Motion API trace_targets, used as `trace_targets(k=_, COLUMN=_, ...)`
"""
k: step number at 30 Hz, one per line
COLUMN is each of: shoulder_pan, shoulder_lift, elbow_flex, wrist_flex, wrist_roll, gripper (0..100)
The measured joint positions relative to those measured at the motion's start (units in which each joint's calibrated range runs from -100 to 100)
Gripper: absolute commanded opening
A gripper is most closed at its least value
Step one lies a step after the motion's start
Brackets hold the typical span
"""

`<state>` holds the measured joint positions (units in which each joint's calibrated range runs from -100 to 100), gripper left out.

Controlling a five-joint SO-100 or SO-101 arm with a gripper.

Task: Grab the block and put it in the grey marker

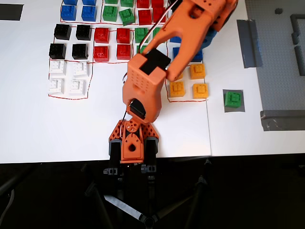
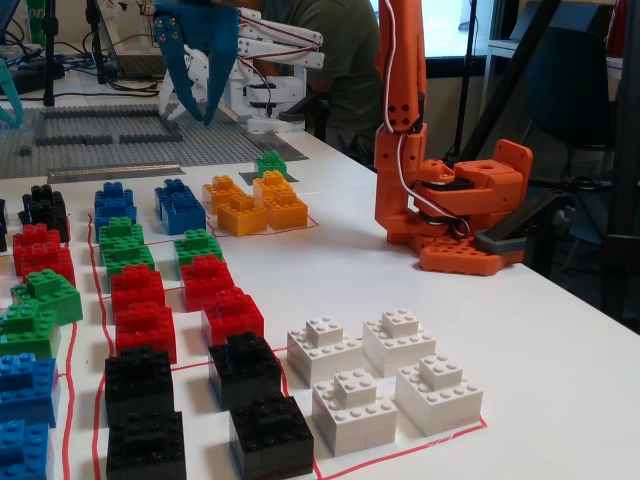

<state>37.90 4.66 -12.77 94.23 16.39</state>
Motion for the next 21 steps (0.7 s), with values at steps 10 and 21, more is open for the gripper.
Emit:
trace_targets(k=10, shoulder_pan=-17.43, shoulder_lift=-0.61, elbow_flex=6.83, wrist_flex=1.76, wrist_roll=-11.33, gripper=0)
trace_targets(k=21, shoulder_pan=-27.95, shoulder_lift=-7.14, elbow_flex=8.81, wrist_flex=0.64, wrist_roll=-17.44, gripper=0)
